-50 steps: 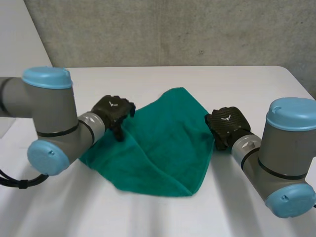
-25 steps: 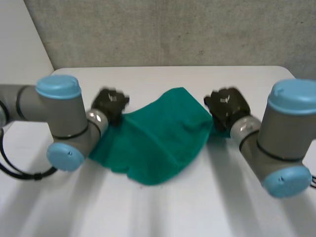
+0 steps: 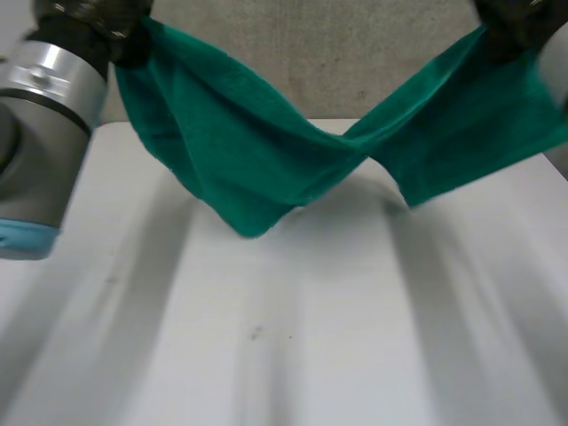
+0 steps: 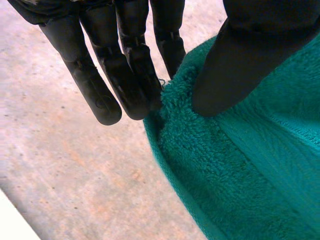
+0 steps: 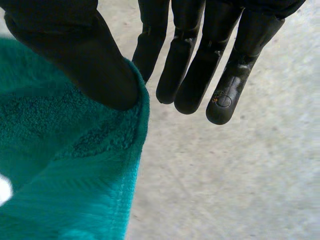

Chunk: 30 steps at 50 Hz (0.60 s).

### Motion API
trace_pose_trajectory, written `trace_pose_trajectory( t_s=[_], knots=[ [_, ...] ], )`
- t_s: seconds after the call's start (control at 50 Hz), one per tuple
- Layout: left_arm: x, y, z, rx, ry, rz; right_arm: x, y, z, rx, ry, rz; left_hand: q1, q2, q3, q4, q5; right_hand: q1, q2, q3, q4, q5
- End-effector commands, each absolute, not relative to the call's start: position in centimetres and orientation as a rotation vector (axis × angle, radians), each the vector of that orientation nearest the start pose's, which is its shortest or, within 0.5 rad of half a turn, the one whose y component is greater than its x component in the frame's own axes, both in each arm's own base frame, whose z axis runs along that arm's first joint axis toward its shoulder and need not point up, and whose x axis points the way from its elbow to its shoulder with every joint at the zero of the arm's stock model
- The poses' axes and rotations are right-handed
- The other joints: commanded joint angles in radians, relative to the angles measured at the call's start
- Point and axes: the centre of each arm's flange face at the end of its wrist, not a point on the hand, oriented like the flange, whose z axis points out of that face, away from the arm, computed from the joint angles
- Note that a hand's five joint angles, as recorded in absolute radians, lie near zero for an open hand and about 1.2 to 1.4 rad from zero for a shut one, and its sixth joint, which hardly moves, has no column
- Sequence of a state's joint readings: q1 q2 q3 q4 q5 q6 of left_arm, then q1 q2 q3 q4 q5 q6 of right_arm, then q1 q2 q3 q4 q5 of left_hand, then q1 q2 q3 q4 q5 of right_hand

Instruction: Fold the towel.

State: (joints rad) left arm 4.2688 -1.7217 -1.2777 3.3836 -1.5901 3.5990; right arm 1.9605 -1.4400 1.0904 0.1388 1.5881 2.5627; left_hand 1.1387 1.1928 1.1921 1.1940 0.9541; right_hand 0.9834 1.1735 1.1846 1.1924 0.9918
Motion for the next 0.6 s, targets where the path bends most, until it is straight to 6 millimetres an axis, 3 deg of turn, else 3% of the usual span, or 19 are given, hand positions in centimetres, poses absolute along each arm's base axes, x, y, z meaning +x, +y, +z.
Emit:
trace_pose_trajectory(
  t_s=[0.02, 0.06, 0.08, 0.12, 0.16, 0.2, 0.32, 0.4, 0.46, 0.52, 0.54, 0.56, 0.6],
  knots=[
    [-25.5, -25.6, 39.1, 0.700, 1.698, -2.562, 23.4, -23.7, 42.1, -1.096, 1.935, -2.487, 0.258, 0.203, 0.204, 0.202, 0.268, 0.413, 0.223, 0.212, 0.204, 0.230],
    [-25.3, -25.7, 38.3, 0.717, 1.758, -2.512, 23.7, -24.0, 40.1, -1.224, 2.017, -2.356, 0.258, 0.203, 0.204, 0.202, 0.268, 0.413, 0.223, 0.212, 0.204, 0.230],
    [-25.1, -25.7, 37.5, 0.733, 1.818, -2.458, 24.3, -24.8, 37.5, -1.350, 2.105, -2.202, 0.258, 0.203, 0.204, 0.202, 0.268, 0.413, 0.223, 0.212, 0.204, 0.230],
    [-24.8, -26.6, 35.2, 0.764, 1.929, -2.344, 24.6, -25.4, 35.7, -1.409, 2.157, -2.109, 0.258, 0.203, 0.204, 0.202, 0.268, 0.413, 0.223, 0.212, 0.204, 0.230],
    [-24.8, -27.7, 32.8, 0.785, 2.017, -2.250, 24.7, -25.7, 34.9, -1.433, 2.182, -2.069, 0.258, 0.203, 0.204, 0.202, 0.268, 0.413, 0.223, 0.212, 0.204, 0.230],
    [-25.0, -29.0, 29.4, 0.821, 2.129, -2.120, 25.2, -26.8, 32.4, -1.486, 2.238, -1.961, 0.258, 0.203, 0.204, 0.202, 0.268, 0.413, 0.223, 0.212, 0.204, 0.230],
    [-25.9, -31.5, 21.6, 0.905, 2.312, -1.874, 26.1, -29.4, 26.1, -1.554, 2.358, -1.710, 0.258, 0.203, 0.204, 0.202, 0.268, 0.413, 0.223, 0.212, 0.204, 0.230],
    [-26.6, -33.3, 19.5, 0.916, 2.330, -1.847, 26.7, -30.6, 23.0, -1.573, 2.395, -1.608, 0.258, 0.203, 0.204, 0.202, 0.268, 0.413, 0.223, 0.212, 0.204, 0.230],
    [-27.1, -34.8, 19.7, 0.902, 2.293, -1.901, 27.3, -31.9, 22.2, -1.564, 2.403, -1.630, 0.258, 0.203, 0.204, 0.202, 0.268, 0.413, 0.223, 0.212, 0.204, 0.230],
    [-27.9, -36.9, 22.1, 0.851, 2.161, -2.068, 27.6, -32.8, 22.5, -1.541, 2.396, -1.698, 0.258, 0.203, 0.204, 0.202, 0.268, 0.413, 0.223, 0.212, 0.204, 0.230],
    [-28.1, -37.4, 23.1, 0.830, 2.110, -2.128, 28.0, -34.4, 24.5, -1.472, 2.357, -1.885, 0.258, 0.203, 0.204, 0.202, 0.268, 0.413, 0.223, 0.212, 0.204, 0.230],
    [-28.5, -38.4, 25.4, 0.782, 1.994, -2.253, 28.1, -35.0, 25.7, -1.427, 2.333, -1.978, 0.258, 0.203, 0.204, 0.202, 0.268, 0.413, 0.223, 0.212, 0.204, 0.230],
    [-28.8, -39.2, 28.0, 0.721, 1.858, -2.381, 28.2, -36.1, 28.3, -1.311, 2.267, -2.169, 0.258, 0.203, 0.204, 0.202, 0.268, 0.413, 0.223, 0.212, 0.204, 0.230]
  ],
)
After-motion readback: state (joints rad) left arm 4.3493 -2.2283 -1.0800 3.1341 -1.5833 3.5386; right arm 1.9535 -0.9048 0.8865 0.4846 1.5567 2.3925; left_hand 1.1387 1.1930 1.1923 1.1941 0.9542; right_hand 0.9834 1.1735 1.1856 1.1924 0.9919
